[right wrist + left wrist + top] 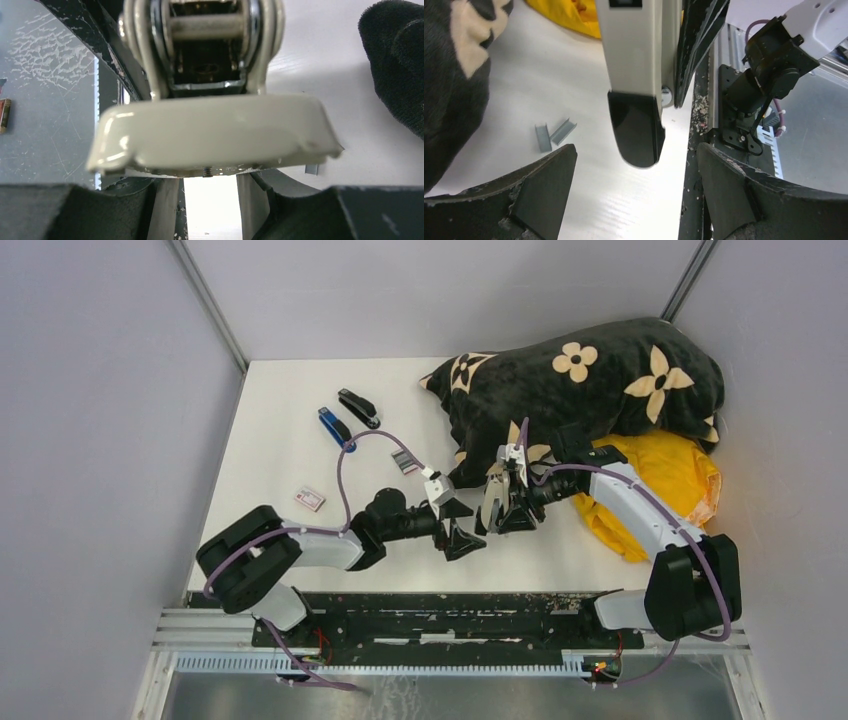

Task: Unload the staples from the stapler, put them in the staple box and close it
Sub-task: Unload the staple at the center of the board.

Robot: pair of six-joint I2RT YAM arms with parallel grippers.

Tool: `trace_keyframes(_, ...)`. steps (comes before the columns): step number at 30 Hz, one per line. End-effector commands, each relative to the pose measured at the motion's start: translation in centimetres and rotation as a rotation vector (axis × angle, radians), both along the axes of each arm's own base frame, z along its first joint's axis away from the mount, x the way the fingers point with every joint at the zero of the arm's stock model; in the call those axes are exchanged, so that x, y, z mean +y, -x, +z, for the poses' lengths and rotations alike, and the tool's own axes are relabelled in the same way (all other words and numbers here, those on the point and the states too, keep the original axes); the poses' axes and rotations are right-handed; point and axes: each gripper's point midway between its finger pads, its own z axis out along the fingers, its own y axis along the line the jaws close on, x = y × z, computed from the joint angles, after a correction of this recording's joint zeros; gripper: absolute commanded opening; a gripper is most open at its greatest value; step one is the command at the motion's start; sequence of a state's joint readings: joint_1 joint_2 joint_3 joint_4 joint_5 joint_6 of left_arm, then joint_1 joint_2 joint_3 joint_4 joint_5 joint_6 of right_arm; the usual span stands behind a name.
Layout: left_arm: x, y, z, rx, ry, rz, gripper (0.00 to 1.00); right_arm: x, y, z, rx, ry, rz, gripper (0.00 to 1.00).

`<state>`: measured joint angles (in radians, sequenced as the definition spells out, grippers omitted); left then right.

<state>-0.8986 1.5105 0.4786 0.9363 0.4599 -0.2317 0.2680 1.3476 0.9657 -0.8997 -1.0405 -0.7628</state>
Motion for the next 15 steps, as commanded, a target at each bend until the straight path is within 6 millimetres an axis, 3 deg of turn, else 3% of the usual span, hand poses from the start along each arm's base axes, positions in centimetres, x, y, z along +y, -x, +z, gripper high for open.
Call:
trace_keyframes(1, -2.2, 0.2, 3.0, -0.026, 0.112, -0.091, 0.94, 0.9, -0.8, 2.1, -0.087, -0.065, 0.043, 0.02)
trace_keyframes(11, -3.7, 0.4, 2.6, 0.016, 0.111, -0.159, 0.72, 0.9, -0.7, 1.9, -0.085, -0.060, 0.053, 0.02)
trace_keyframes(15, -3.4, 0.4, 2.2, -0.007, 0.065, -0.163, 0.55, 0.8, -0.8, 1.6, -0.091, -0.047, 0.054, 0.02)
